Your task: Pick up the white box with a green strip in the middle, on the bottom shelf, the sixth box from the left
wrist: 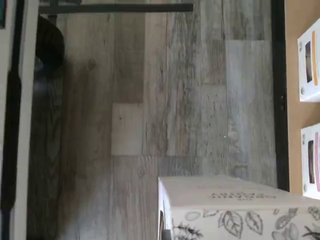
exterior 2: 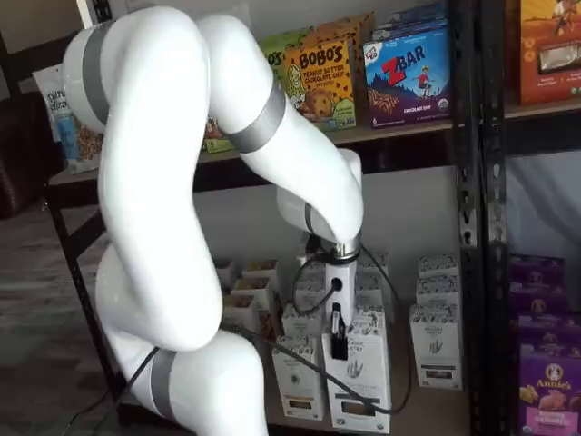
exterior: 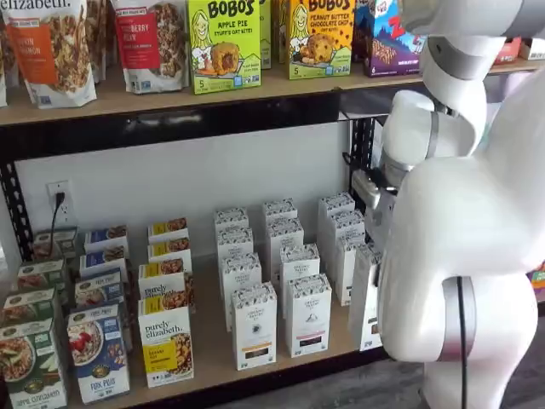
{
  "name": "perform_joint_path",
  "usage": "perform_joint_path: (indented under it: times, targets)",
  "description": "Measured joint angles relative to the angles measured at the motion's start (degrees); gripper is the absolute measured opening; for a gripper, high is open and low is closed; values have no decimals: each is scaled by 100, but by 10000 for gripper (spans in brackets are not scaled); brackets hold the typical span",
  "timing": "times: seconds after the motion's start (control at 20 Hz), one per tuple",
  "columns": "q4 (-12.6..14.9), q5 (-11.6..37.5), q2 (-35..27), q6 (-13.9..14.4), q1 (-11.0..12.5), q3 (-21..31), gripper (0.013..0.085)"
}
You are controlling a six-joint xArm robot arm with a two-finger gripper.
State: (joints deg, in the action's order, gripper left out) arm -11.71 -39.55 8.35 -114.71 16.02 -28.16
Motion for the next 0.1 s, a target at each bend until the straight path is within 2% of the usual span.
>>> perform_joint_path:
  times: [0.1]
  targets:
    - [27, -155, 195, 61, -18, 29, 490]
